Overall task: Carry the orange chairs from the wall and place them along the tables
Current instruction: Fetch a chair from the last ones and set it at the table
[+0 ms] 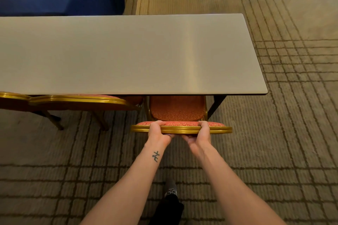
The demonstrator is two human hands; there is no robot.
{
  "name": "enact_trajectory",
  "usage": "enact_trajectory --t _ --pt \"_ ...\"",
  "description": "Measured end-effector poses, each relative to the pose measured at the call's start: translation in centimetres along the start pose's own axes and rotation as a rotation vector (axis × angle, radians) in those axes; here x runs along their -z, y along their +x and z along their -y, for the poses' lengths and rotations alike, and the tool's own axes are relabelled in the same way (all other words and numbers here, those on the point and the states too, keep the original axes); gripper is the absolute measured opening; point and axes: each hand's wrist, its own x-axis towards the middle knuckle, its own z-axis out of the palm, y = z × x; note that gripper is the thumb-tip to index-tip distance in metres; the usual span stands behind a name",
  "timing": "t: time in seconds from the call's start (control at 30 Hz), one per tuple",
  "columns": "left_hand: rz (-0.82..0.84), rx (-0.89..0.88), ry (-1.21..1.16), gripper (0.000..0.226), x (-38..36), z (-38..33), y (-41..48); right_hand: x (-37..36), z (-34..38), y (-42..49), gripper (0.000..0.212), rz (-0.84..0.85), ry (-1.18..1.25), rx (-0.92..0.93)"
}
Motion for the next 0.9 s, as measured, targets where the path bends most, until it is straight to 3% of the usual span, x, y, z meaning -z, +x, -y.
enact_trajectory --t 0.3,0.43,0.6,0.9 --pt "0.057 -0.03 -0.042 0.034 -5.2 -5.0 3.7 -6.5 2.9 3.8 0.045 0.04 0.056 -0.013" --pt "0.084 -0.026 -0.042 0.043 -7.0 -6.4 5.0 -8.4 4.2 5.2 0.042 0.04 0.053 -0.019" --pt "0.09 -0.028 -0.071 0.043 -8.2 -7.5 6.1 -10.4 5.0 5.6 0.025 0.035 0.045 0.01" --pt "0.12 -0.011 -0.133 0.053 -9.8 -7.1 6.9 -11.0 6.5 6.4 0.042 0.012 0.066 0.026"
